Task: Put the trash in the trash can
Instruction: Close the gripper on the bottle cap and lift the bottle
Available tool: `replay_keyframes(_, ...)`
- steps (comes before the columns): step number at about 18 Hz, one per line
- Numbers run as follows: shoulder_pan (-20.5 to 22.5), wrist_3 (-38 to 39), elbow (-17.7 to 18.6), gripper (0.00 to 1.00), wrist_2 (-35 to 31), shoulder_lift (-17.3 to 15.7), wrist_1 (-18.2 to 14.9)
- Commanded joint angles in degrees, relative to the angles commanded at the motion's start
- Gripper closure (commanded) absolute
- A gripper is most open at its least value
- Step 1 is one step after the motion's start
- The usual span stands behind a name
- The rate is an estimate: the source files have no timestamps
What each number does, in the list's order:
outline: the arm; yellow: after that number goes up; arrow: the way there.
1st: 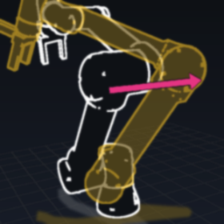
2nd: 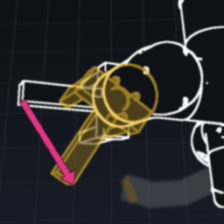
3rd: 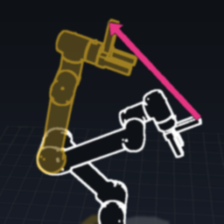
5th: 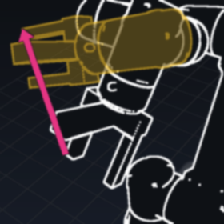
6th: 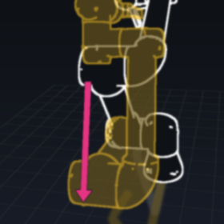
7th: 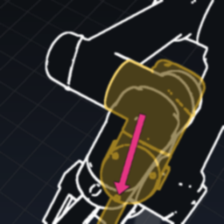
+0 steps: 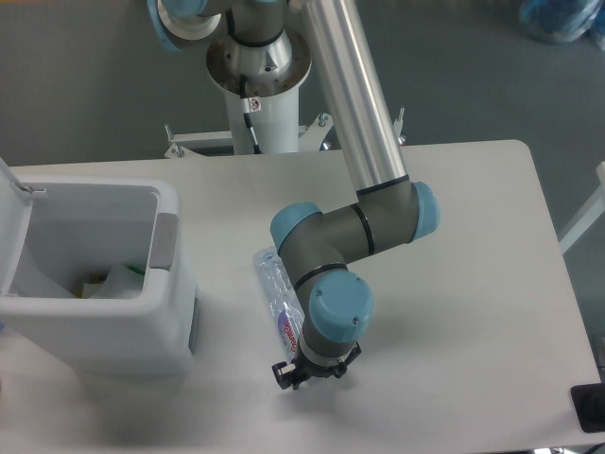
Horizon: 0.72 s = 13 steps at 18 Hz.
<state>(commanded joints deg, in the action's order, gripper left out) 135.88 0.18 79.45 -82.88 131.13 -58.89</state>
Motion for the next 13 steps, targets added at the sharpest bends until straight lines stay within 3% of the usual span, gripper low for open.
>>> replay_keyframes(13,0.0,0.09,0.17,0.75,0.09,-0.61,-0.09)
